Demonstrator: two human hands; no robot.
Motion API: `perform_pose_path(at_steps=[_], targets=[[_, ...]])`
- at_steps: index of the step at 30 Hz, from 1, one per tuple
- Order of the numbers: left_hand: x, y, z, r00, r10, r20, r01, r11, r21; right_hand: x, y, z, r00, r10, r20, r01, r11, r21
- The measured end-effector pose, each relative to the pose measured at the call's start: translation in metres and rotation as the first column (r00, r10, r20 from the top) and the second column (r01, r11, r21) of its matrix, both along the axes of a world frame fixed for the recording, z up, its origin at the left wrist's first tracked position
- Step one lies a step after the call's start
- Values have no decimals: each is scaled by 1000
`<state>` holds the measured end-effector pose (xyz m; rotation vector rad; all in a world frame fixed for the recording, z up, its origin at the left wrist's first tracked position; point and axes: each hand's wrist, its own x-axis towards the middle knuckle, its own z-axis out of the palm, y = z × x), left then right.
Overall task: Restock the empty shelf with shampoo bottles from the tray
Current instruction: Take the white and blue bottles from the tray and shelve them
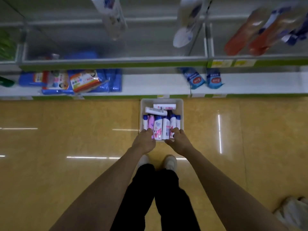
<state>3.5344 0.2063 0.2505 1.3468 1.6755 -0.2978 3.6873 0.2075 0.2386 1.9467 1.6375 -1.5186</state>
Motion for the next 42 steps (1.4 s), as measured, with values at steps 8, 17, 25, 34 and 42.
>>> perform_pose_path(at_steps=[8,17,25,34,42], targets=[[13,-4,-174,993,117,12,-116,991,-60,11,2,-177,991,-134,17,135,989,-56],[34,42,-349,987,143,-66,-146,989,-36,0,44,-347,972,-227,59,225,974,36],[34,58,-408,931,350,-103,-349,937,24,-24,58,-398,955,-98,280,84,995,60],[23,68,-411,907,420,14,-420,907,-23,-25,67,-407,935,-157,319,133,986,98],[26,70,-394,896,432,105,-429,902,-47,-19,67,-386,900,-437,2,437,900,-5]])
